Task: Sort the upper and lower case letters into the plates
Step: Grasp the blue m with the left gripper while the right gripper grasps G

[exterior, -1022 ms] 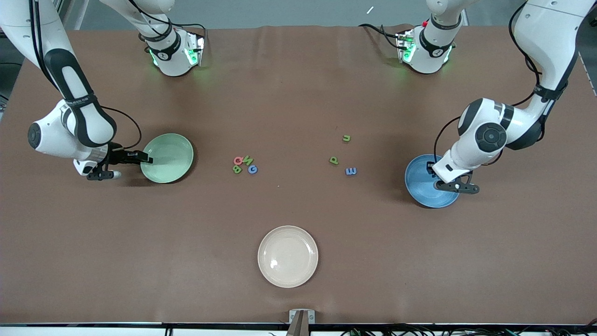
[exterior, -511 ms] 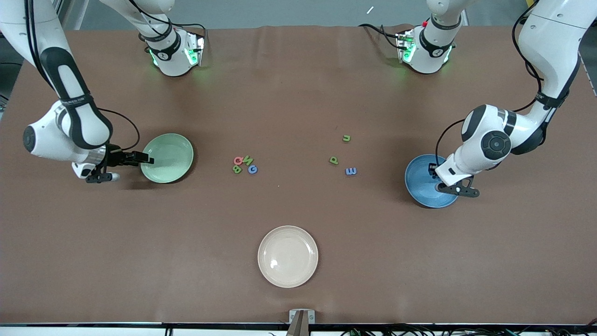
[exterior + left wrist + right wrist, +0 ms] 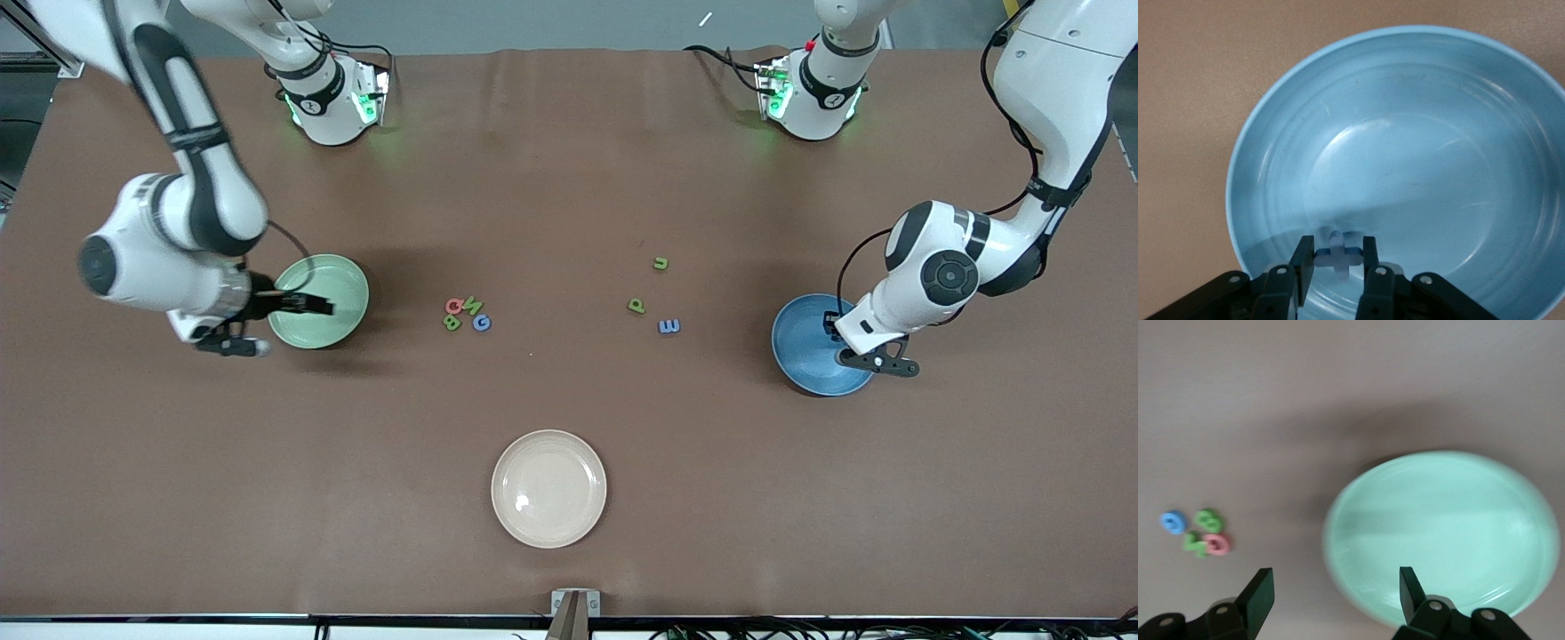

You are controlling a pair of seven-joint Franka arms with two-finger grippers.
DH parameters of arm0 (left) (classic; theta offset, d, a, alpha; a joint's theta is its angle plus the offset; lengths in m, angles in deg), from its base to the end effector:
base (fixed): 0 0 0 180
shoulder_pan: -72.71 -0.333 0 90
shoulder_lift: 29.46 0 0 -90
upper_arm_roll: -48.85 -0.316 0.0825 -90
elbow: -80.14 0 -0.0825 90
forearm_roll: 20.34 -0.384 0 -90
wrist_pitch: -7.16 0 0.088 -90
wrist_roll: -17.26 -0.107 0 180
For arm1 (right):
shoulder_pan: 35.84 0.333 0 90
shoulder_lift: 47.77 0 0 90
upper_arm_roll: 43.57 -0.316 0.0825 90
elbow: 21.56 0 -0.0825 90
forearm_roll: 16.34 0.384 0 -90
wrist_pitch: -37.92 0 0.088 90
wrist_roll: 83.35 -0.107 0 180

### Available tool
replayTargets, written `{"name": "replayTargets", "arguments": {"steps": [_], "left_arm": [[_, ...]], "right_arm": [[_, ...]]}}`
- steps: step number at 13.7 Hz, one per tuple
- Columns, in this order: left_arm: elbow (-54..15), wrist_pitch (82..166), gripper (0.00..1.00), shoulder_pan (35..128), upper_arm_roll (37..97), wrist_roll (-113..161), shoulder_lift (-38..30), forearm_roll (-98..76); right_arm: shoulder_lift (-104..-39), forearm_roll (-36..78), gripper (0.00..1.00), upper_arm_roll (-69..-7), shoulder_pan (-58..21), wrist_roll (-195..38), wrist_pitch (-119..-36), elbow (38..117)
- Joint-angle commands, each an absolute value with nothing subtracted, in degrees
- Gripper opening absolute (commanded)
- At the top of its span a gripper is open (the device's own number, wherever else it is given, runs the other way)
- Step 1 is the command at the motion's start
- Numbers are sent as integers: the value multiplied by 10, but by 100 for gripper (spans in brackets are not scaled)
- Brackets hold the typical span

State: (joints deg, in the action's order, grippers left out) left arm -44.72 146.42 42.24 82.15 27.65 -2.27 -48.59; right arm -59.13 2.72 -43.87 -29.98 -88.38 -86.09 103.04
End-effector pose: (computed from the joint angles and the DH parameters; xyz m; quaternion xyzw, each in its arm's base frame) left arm 0.5444 -0.0329 0.1936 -0.9921 0.1137 0.0472 0.0254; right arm 0.5304 0.0702 0.2865 -0.9818 0.0967 0.1146 0.1167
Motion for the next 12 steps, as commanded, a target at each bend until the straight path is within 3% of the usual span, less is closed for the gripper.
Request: {"name": "replayTargets", "arguments": {"steps": [1,3,5,6,12], "left_arm": [[-439,1458,30,419,825,272,-14,-500],[-439,1458,49,419,825,272,-14,-500],[-437,1455,91,422,829,275,-23,-500],[-434,1447,100,423,837,280,-33,-500],[-400,1348,100,424,972,438,-50,-468]], "right_arm": [[-572,19,84,-433,-204,-1032,-911,1059],[-578,18,84,-433,-136,-1128,-963,1061],[-602,18,83,-432,-89,-1194,-1020,1063],[-616,17,83,-432,-67,-1223,-1044,1063],[-682,16,76,-430,-9,-1266,-1156,1067]]}}
